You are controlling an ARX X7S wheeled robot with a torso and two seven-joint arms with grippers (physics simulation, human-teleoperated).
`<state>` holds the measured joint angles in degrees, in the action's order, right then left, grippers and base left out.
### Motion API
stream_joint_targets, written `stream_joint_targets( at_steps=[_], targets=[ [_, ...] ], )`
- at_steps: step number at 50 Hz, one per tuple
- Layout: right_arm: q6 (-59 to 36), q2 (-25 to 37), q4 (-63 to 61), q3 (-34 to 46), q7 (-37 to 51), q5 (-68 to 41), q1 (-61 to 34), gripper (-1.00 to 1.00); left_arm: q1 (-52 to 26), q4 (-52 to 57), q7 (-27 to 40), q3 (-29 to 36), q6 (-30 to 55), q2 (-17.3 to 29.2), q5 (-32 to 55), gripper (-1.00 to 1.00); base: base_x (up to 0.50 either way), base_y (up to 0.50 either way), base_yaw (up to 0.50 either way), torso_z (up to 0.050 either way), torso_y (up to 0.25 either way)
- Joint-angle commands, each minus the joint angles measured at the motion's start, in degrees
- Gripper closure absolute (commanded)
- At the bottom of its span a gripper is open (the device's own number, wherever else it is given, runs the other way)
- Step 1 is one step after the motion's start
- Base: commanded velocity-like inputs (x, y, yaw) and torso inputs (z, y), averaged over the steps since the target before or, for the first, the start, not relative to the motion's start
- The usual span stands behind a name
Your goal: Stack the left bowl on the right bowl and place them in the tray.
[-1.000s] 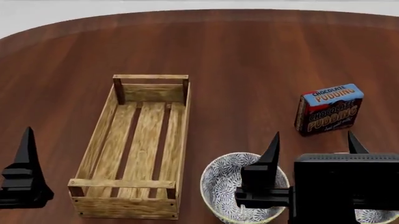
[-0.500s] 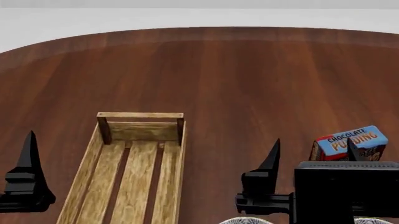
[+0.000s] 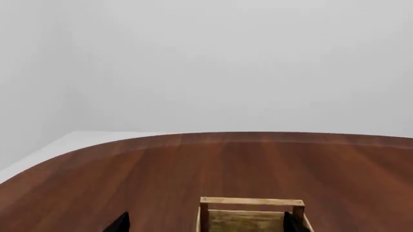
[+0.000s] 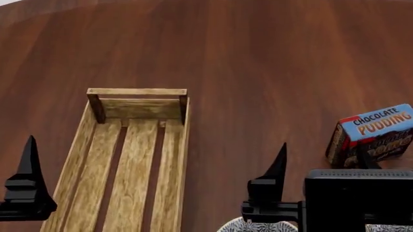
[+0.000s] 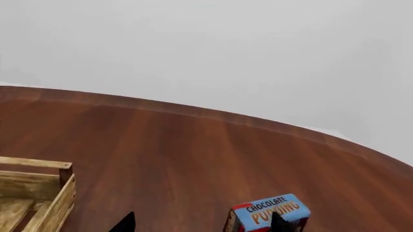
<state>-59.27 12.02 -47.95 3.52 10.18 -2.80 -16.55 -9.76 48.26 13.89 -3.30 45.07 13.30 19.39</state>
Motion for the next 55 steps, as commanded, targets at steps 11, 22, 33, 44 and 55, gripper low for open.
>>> stream_joint_targets(
  at_steps=[11, 22, 33, 44, 55],
  targets=[
    [-5.90, 1.42, -5.08, 0.71, -0.19, -0.79, -1.85, -1.00, -0.54, 1.16, 0.91, -0.69, 1.38, 0.54, 1.68, -1.00, 0.00, 0.00, 0.00, 0.000, -0.234],
    [-14.42, 1.97, -11.49, -1.76, -2.71, -3.77, -2.76, -1.00, -1.67, 0.89, 1.32, -0.04, 1.81, 0.87, 1.96, -1.00, 0.00, 0.00, 0.00, 0.000, 0.000],
    [-14.32, 12.52, -11.97, -5.09, 18.14, -34.54, -0.85, -1.00, -1.97, 0.85, 1.84, 0.57, 1.77, 1.08, 2.01, -1.00, 0.00, 0.00, 0.00, 0.000, 0.000],
    [-8.78, 20.32, -11.85, -2.78, 29.72, -49.93, 2.12, -1.00, -1.13, 0.86, 2.04, 0.74, 0.92, 1.25, 2.18, -1.00, 0.00, 0.00, 0.00, 0.000, 0.000],
    [-4.92, 25.24, -11.65, 2.29, 30.27, -52.81, 3.48, -1.00, -1.22, 1.34, 2.51, 0.98, 1.22, 1.62, 2.51, -1.00, 0.00, 0.00, 0.00, 0.000, 0.000]
  ],
)
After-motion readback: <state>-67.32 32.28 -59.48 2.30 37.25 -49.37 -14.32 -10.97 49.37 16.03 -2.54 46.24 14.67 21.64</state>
